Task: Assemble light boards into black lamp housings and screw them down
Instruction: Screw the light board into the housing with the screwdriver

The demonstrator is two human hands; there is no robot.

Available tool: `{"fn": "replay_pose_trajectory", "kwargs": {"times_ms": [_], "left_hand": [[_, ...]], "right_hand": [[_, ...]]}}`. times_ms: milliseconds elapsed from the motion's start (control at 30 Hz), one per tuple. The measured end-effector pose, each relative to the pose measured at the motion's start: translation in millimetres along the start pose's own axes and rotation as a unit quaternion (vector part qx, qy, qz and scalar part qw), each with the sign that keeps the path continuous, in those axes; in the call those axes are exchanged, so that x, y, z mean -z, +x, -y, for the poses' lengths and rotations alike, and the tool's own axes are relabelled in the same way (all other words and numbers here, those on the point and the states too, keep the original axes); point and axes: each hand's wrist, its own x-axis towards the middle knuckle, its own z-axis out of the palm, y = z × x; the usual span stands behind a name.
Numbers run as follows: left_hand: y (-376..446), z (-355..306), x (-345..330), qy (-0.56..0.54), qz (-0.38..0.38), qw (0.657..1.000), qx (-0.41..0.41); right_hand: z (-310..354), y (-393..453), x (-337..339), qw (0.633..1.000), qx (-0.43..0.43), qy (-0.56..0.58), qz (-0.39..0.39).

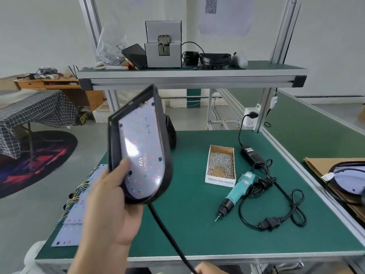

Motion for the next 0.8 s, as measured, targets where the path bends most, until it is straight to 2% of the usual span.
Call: {"fn": "replay_pose_trajectory", "kwargs": {"times_ms": [33,100,167,200,267,333,400,467,533,600,700,800], "left_hand": [[2.9,-6.2,4.9,0.003,0.001,1.0,-0.021],[4.7,-22.7,12.3,0.031,0.009,0.997,-0.065],[3.1,-23.1,20.6,0.074,0.034,0.994,-0.073],[0.6,-20.1,24.5,0.089,0.051,0.993,-0.058],[-6.1,-9.4,31.5,0.141,0.074,0.987,-0.013],[-17.1,10.2,32.2,0.188,0.07,0.979,0.032],[-29.4,32.9,29.1,0.229,0.063,0.969,0.062],[-38.3,55.8,25.1,0.298,0.082,0.948,0.077],[-47.4,72.1,18.6,0.321,0.128,0.933,0.097],[-54.3,81.1,14.4,0.322,0.17,0.926,0.102],[-56.4,90.1,12.5,0.342,0.187,0.918,0.072],[-55.0,95.0,7.4,0.356,0.164,0.919,0.028]], "right_hand": [[-8.3,-3.6,-4.3,1.0,-0.014,-0.007,0.012],[-24.3,-14.8,-0.7,0.999,-0.002,-0.012,-0.034],[-33.8,-18.0,1.4,0.972,0.014,0.063,-0.228],[-34.8,-21.4,4.4,0.946,0.024,0.158,-0.282],[-20.8,-20.9,16.8,0.882,0.027,0.379,-0.279],[4.2,-17.6,30.3,0.802,0.008,0.549,-0.236],[22.7,-11.3,37.5,0.73,0.001,0.655,-0.193],[39.8,-9.6,40.1,0.704,0.013,0.697,-0.139],[50.8,-10.2,40.3,0.723,0.015,0.687,-0.074],[50.1,-9.8,42.8,0.739,0.007,0.672,-0.048],[49.5,-14.4,49.4,0.754,0.005,0.65,-0.09],[43.3,-22.2,58.5,0.805,0.033,0.58,-0.119]]}}
